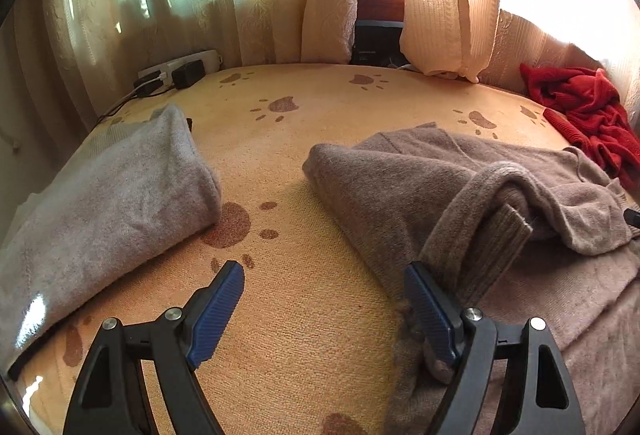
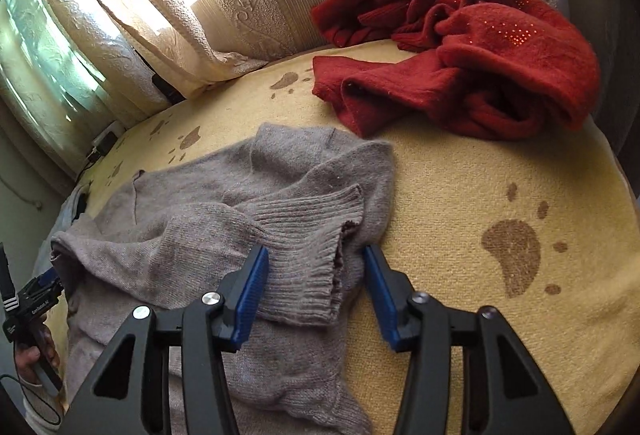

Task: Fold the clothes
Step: 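Close the left gripper on the sweater edge while the right gripper returns to the cuff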

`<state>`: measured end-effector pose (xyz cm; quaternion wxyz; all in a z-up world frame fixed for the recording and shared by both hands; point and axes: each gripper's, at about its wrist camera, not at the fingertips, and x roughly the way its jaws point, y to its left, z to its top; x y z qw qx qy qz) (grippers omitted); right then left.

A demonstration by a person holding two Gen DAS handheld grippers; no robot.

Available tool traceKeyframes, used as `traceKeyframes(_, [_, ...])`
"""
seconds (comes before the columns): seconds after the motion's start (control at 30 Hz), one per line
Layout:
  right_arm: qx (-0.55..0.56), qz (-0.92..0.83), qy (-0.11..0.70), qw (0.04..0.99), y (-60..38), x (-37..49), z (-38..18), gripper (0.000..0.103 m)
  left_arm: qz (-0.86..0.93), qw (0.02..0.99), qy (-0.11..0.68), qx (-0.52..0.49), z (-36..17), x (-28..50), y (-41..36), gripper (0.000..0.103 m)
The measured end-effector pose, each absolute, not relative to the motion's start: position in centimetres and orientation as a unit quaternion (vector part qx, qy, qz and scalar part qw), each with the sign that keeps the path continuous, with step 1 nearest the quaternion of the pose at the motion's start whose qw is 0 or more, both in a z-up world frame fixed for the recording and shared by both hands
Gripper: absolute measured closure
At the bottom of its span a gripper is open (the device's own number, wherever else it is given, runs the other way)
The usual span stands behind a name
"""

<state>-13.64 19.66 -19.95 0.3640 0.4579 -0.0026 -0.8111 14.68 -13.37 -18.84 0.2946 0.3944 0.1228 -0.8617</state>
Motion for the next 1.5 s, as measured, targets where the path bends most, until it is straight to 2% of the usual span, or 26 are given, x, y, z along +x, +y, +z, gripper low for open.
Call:
traceKeyframes(0.3, [0.452, -0.814, -0.001, 0.365, 19.7, -13.4, -20.0, 0.049, -0.897, 0.218, 0.147, 0.356, -17.0, 15.0, -12.3, 0.019])
traceKeyframes(0.47, [0.447, -0.818, 0.004, 0.363, 19.6, -13.2, -20.0, 0.049, -0.898, 0.228, 0.084, 0.367, -17.3, 13.6, -11.2, 0.019])
traceKeyframes(0.6, [0.445, -0.818, 0.003, 0.365, 19.7, -13.2, -20.1, 0.049, -0.896, 0.22, 0.081, 0.377, -18.5, 12.6, -11.4, 0.021])
traceKeyframes(0.67, [0.443, -0.818, 0.003, 0.366, 19.7, -13.2, -20.1, 0.049, -0.894, 0.227, 0.08, 0.378, -18.7, 12.4, -11.7, 0.045])
traceKeyframes(0.7, [0.442, -0.819, 0.005, 0.366, 19.7, -13.2, -20.0, 0.049, -0.892, 0.233, 0.079, 0.379, -18.8, 12.3, -11.8, 0.052])
traceKeyframes(0.77, [0.439, -0.82, 0.007, 0.366, 19.7, -13.1, -20.0, 0.049, -0.892, 0.24, 0.084, 0.375, -18.8, 12.4, -12.2, 0.084])
traceKeyframes(0.83, [0.437, -0.821, 0.006, 0.366, 19.8, -13.0, -20.0, 0.049, -0.893, 0.242, 0.079, 0.371, -18.7, 12.8, -12.2, 0.093])
traceKeyframes(0.87, [0.437, -0.821, 0.005, 0.368, 19.9, -13.0, -19.9, 0.051, -0.894, 0.247, 0.067, 0.367, -18.5, 13.2, -11.7, 0.093])
traceKeyframes(1.0, [0.434, -0.817, 0.001, 0.379, 20.6, -12.2, -19.1, 0.077, -0.894, 0.274, -0.006, 0.355, -17.8, 15.2, -9.7, 0.093])
traceKeyframes(1.1, [0.431, -0.816, -0.004, 0.386, 21.6, -11.5, -18.2, 0.081, -0.888, 0.287, -0.035, 0.359, -17.6, 16.4, -9.2, 0.093])
traceKeyframes(1.23, [0.427, -0.818, -0.018, 0.385, 22.8, -10.9, -17.5, 0.082, -0.879, 0.287, -0.042, 0.378, -18.7, 16.3, -9.4, 0.093])
traceKeyframes(1.27, [0.433, -0.814, -0.026, 0.387, 22.9, -11.1, -17.7, 0.081, -0.877, 0.287, -0.044, 0.383, -19.0, 16.2, -9.4, 0.093])
traceKeyframes(1.33, [0.451, -0.803, -0.051, 0.387, 23.1, -11.8, -18.4, 0.072, -0.876, 0.288, -0.048, 0.384, -19.1, 16.1, -9.2, 0.093])
traceKeyframes(1.43, [0.455, -0.801, -0.074, 0.382, 23.2, -12.3, -18.8, 0.046, -0.875, 0.287, -0.054, 0.385, -19.1, 16.3, -9.0, 0.093])
traceKeyframes(1.5, [0.45, -0.801, -0.079, 0.388, 22.9, -12.5, -18.6, 0.044, -0.875, 0.286, -0.053, 0.387, -19.2, 16.4, -8.9, 0.093])
